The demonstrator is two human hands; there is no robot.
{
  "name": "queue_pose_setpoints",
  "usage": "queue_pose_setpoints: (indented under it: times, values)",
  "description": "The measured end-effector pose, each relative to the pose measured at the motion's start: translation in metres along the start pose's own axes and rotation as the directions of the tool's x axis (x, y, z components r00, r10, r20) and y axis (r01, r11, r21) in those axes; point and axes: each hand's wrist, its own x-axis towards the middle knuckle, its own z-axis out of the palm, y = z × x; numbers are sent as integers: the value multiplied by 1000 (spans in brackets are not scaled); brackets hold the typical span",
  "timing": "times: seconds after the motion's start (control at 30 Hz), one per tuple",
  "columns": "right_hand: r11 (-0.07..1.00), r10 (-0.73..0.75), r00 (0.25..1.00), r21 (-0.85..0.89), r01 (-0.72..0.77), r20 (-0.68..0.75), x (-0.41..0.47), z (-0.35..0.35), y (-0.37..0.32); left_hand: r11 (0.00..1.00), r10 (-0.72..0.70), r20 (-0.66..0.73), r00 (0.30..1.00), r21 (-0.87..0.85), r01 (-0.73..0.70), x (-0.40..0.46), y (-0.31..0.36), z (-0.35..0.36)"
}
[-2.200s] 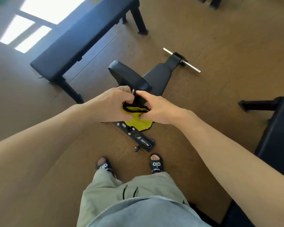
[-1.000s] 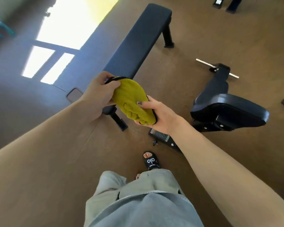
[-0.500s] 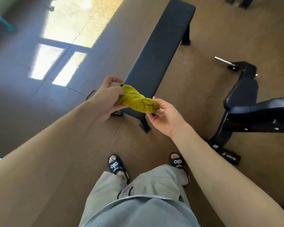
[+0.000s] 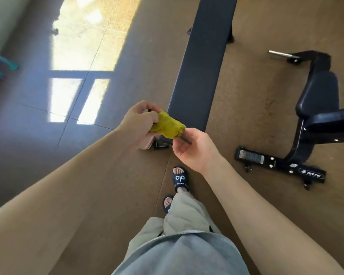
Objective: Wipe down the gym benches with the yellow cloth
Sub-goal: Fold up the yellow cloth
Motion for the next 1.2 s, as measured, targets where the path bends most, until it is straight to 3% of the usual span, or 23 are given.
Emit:
queue_pose_setpoints:
  times: [0.13, 0.23, 0.37, 0.5, 0.6, 0.7, 0.83, 1.03, 1.2]
  values:
    - [998, 51, 995, -30, -48, 88, 26, 22, -1, 993, -23, -21, 1000, 115, 25, 23, 20, -27]
    - [984, 63, 997, -169, -54, 53, 44, 43, -1, 989, -6, 9, 1000, 147, 5, 42, 31, -42]
    - [888, -144, 989, -446, 110, -42, 62, 72, 3, 980, 4, 25, 1000, 198, -9, 72, 33, -64]
    - [717, -425, 905, -620, 318, -27, 83, 99, 12, 957, -6, 58, 998, 288, -11, 105, 26, -97]
    - [647, -484, 875, -682, 341, -22, 103, 125, 36, 946, -3, 83, 997, 324, -24, 135, 13, -127]
    - [763, -433, 895, -573, 300, -108, 134, 143, 70, 943, -28, 122, 992, 332, -15, 167, -7, -162]
    - [935, -217, 963, -318, 157, -162, 190, 154, 126, 942, -117, 205, 972, 333, 43, 209, -42, -207]
    - [984, -177, 927, -58, 167, -331, 284, 139, 189, 932, -139, 167, 976, 356, 72, 284, -122, -242]
    - [986, -153, 899, 0, 168, -411, 382, 83, 201, 841, -18, 257, 966, 527, -125, 362, -217, -241]
